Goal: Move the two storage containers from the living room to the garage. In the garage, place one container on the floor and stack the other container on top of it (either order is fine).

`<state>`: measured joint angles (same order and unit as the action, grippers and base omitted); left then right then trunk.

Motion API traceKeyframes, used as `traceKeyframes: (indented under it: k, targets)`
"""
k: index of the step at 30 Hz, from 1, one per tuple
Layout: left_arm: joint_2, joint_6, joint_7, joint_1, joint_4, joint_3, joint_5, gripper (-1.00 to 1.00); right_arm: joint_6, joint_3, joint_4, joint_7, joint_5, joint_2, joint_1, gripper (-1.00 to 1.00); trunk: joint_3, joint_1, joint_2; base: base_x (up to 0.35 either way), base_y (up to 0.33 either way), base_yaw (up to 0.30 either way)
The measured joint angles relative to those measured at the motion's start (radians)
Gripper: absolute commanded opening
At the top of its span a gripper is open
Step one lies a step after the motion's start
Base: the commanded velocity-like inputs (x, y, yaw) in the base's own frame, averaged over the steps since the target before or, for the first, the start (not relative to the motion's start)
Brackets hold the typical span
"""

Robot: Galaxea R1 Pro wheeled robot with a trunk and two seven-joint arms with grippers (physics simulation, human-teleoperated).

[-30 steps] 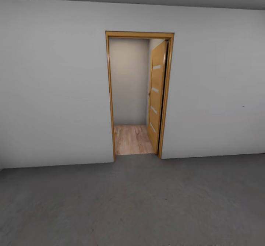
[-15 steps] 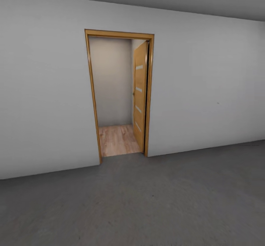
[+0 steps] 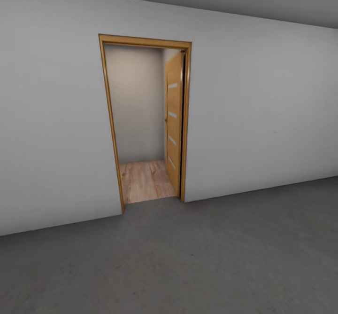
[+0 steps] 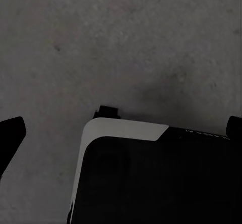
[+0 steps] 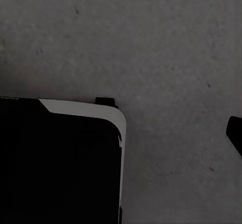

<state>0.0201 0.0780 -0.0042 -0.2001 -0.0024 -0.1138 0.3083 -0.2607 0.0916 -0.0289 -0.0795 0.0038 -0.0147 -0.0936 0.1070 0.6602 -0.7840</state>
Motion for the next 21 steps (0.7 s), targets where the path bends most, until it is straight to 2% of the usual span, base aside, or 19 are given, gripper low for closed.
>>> traceKeyframes:
  k: [21]
  targets:
    - [-0.002,-0.001,0.002,0.0,0.0,0.0,0.0,1.0,-0.001,0.002,0.0,0.0,0.003,-0.002,0.0,1.0,0.0,0.0,0.0,0.321,0.0,0.0]
